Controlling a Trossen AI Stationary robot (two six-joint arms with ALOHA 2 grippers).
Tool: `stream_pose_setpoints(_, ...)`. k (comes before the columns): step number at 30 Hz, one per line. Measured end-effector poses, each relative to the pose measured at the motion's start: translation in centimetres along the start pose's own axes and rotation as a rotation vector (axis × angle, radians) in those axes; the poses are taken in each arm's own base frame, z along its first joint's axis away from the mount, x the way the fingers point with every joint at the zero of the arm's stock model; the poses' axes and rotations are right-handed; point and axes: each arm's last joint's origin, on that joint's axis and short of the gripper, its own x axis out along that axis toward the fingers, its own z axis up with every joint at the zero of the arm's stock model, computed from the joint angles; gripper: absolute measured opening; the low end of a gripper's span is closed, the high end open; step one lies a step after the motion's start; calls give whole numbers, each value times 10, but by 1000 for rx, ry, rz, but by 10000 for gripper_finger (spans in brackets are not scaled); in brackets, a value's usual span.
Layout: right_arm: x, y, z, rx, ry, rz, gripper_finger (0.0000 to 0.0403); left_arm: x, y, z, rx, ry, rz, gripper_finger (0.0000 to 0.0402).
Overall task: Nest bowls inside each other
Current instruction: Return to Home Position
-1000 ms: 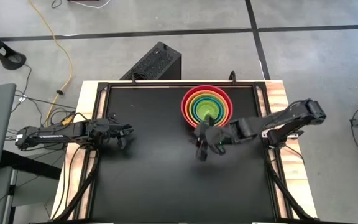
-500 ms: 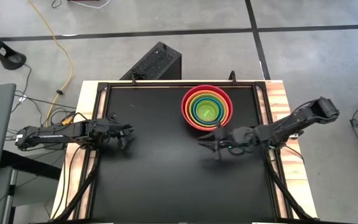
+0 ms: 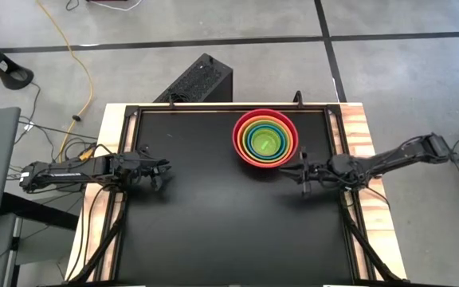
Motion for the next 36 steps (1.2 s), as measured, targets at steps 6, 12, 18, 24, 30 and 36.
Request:
stream_pose_setpoints(6,-13,-12,-14,-16,54,-11,40,0,0,0,0,0,0,87)
stream_pose_setpoints(12,-24,-17,-25,-39,78,18,9,0,0,0,0,0,0,87)
stream_pose_setpoints(18,-29,-19,-30,-75,109,17,6,0,0,0,0,0,-1,87)
stream_pose_setpoints(24,-31,-22,-35,-83,155,-22,11,0,0,0,0,0,0,87)
stream_pose_setpoints(30,-32,-24,-41,-94,223,-41,29,0,0,0,0,0,0,87)
stream_pose_setpoints(36,-33,-25,-46,-104,279,-54,32,0,0,0,0,0,-1,87)
